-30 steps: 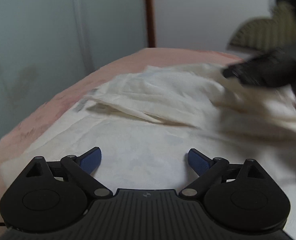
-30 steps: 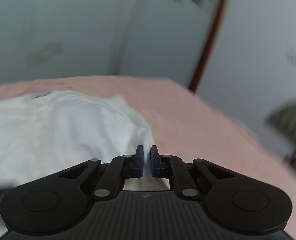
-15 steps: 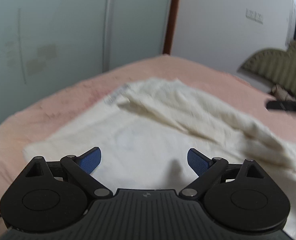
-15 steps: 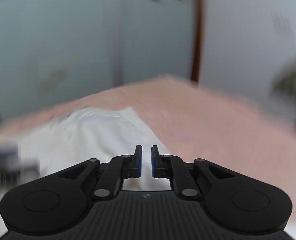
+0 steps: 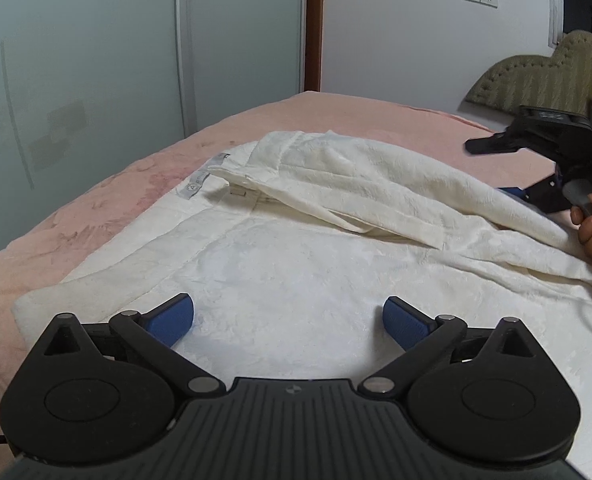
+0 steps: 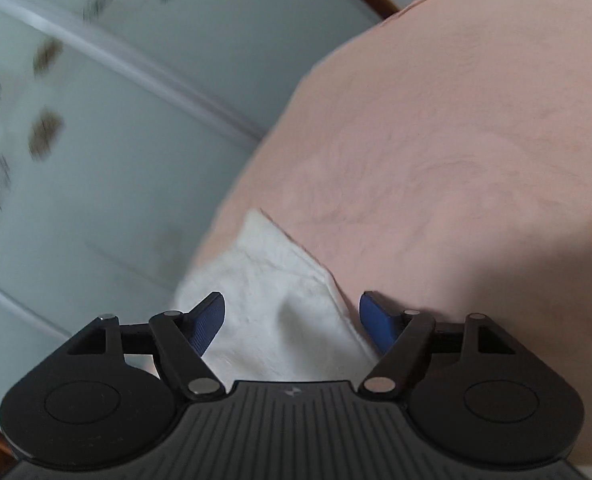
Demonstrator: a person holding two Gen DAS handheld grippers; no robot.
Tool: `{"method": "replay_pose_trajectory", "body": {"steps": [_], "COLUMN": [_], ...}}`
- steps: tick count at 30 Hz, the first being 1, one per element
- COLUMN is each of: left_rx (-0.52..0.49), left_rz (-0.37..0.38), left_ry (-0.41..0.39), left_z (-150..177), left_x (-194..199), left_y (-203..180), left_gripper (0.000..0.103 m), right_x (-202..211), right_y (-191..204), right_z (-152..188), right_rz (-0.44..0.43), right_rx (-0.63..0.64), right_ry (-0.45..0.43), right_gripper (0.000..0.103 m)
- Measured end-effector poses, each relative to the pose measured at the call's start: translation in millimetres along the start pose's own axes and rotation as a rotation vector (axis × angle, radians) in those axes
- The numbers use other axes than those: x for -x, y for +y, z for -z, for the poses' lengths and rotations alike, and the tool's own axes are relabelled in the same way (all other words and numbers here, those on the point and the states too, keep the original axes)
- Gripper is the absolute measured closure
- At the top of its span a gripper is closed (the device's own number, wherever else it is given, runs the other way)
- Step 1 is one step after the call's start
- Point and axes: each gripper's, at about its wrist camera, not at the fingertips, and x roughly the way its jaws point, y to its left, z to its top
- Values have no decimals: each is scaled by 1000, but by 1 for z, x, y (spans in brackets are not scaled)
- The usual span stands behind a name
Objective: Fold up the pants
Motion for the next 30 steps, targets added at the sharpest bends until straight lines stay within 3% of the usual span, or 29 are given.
{"method": "replay_pose_trajectory", "body": {"steps": [1, 2, 4, 8, 11, 16, 19, 22, 26, 28, 30], "left_rx": [-6, -7, -5, 46, 168, 313, 368, 403, 428, 433, 428], "left_rz": [-3, -5, -4, -2, 12, 163, 281, 354, 300, 255, 214], "left_ry": [-1, -2, -3, -10, -53, -113, -108, -41, 37, 52, 72], "left_z": [0, 1, 1, -5, -14, -24, -19, -10, -2, -3, -6], "left_x": [0, 0, 1, 6, 20, 52, 64, 62, 51, 44, 38], "left_y": [-1, -2, -2, 8, 28, 63, 80, 87, 88, 89, 88], "left_gripper": [0, 0, 0, 4, 5, 4, 3, 3, 5, 12, 40], "right_x": [-10, -24, -33, -9, 12, 44, 42, 37, 26, 19, 18], "right_y": [6, 15, 29, 80, 144, 210, 209, 191, 192, 199, 205], "right_z": [-1, -1, 6, 35, 77, 177, 229, 250, 262, 266, 276], "right_rz": [8, 40, 135, 224, 293, 249, 274, 291, 347, 380, 417], "right_rx": [20, 49, 118, 340, 626, 926, 978, 893, 876, 901, 953], "right_ry": [15, 26, 32, -41, -84, -32, 44, 45, -11, -32, -34], "right_gripper": [33, 60, 91, 92, 92, 92, 93, 93, 92, 92, 89]}}
